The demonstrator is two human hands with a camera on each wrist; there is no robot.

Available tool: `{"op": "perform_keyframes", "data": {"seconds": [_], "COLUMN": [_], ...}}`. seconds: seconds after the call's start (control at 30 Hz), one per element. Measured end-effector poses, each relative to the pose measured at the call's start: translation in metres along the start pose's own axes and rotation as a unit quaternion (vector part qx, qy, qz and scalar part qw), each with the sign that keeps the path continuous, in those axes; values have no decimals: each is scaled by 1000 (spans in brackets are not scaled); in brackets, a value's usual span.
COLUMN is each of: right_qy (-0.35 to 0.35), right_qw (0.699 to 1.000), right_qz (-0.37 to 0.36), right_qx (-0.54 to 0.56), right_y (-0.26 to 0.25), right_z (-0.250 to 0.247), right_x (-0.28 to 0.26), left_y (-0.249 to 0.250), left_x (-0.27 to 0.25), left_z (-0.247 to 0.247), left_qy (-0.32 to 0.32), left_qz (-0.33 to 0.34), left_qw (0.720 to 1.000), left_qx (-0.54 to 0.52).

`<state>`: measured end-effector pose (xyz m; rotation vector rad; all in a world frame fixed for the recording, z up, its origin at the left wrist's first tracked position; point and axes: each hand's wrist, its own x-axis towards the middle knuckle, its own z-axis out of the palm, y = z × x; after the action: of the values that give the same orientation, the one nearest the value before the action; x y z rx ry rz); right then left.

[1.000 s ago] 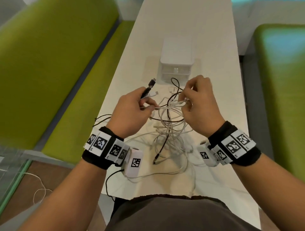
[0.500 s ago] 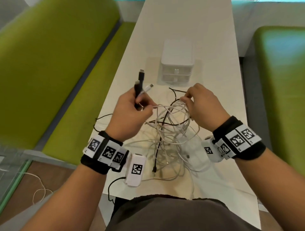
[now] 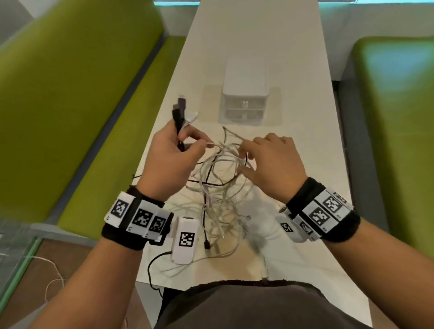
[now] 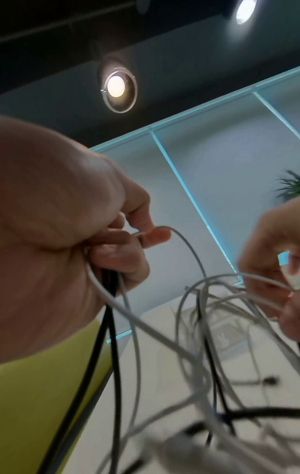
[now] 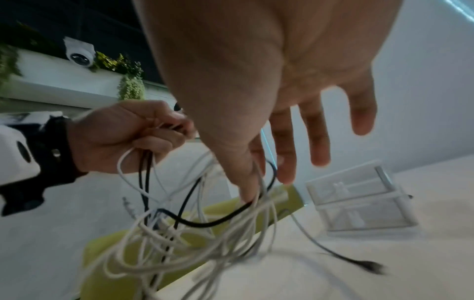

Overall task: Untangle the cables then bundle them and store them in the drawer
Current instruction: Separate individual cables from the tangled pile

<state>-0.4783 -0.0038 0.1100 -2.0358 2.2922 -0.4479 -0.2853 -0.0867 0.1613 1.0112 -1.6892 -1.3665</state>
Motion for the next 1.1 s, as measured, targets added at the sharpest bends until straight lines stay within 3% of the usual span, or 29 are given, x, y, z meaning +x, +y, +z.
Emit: {"op": "perform_keyframes", "data": {"seconds": [0.1, 0.17, 0.27, 0.37, 0.5, 0.63, 0.73, 0.8, 0.87, 0.93, 1.0, 1.1], "right_qy": [3, 24, 63, 23, -64, -45, -52, -46, 10, 105, 142, 55], "right_qw": [996, 983, 960, 937, 962, 993, 998, 997, 990, 982, 975, 964], "right_qz": [-29, -15, -19, -73, -75, 5, 38, 55, 61, 25, -52, -153], "right_qx": [79, 181, 273, 340, 256, 106, -28, 1, 127, 157, 164, 211], "right_y": [10, 13, 8, 2, 6, 20, 31, 34, 31, 27, 20, 12], "right_z": [4, 5, -2, -12, -5, 13, 20, 18, 14, 5, -5, -15], "right_x": [0, 1, 1, -3, -10, -12, -14, -13, -8, -2, 4, 10], "left_y": [0, -3, -10, -17, -19, -20, -23, -27, -28, -30, -31, -32], "left_x": [4, 7, 7, 10, 16, 22, 21, 19, 16, 12, 7, 0], "left_z": [-13, -19, -15, -5, -1, -9, -12, -11, -8, -3, 2, 9], "left_qy": [-11, -35, -48, -84, -83, -47, -37, -47, -68, -102, -147, -197], "left_qz": [-18, -33, -4, 2, -35, -20, -4, -6, -7, 0, 7, 8], "left_qw": [1000, 994, 978, 979, 984, 988, 985, 983, 981, 979, 976, 973], "left_qx": [16, 97, 204, 185, 155, 144, 167, 177, 179, 175, 162, 118]}}
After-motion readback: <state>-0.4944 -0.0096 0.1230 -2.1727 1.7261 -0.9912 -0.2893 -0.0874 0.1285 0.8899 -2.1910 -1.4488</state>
